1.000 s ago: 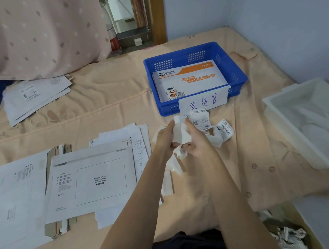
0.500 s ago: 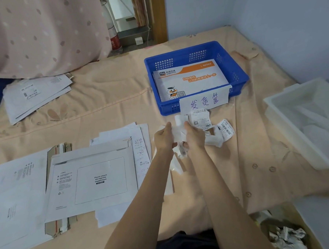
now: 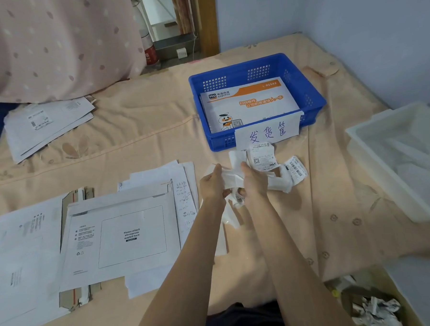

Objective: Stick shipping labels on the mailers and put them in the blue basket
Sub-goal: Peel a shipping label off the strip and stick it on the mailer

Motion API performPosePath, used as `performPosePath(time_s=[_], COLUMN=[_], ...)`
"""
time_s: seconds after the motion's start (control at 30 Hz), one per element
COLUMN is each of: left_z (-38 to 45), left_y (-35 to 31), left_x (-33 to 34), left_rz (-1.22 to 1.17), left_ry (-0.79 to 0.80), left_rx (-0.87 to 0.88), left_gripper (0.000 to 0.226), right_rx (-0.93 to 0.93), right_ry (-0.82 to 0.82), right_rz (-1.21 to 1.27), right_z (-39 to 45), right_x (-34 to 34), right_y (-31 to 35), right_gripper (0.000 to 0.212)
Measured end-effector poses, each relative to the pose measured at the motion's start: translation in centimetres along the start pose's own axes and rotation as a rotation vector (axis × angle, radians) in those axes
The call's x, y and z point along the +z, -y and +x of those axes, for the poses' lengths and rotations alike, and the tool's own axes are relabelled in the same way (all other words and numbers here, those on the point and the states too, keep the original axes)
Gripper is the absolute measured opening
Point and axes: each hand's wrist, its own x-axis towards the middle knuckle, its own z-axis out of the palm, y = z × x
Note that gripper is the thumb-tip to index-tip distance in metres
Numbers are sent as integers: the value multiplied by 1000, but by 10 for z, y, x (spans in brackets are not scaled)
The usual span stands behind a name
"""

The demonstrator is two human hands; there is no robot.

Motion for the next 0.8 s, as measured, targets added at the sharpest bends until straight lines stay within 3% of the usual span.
performPosePath(time_s=[0.2,0.8], left_z=[-2,13], left_y=[-2,3], left_x=[-4,-16], left_rz=[-38,-73], left_ry=[19,-26], left_rx=[-48,-101], left_gripper=[38,30], right_rx=[-3,81], right_ry=[6,11], right_rz=[4,39], right_z=[-3,-7], right_x=[0,-10], right_y=[1,2], right_gripper=[24,24])
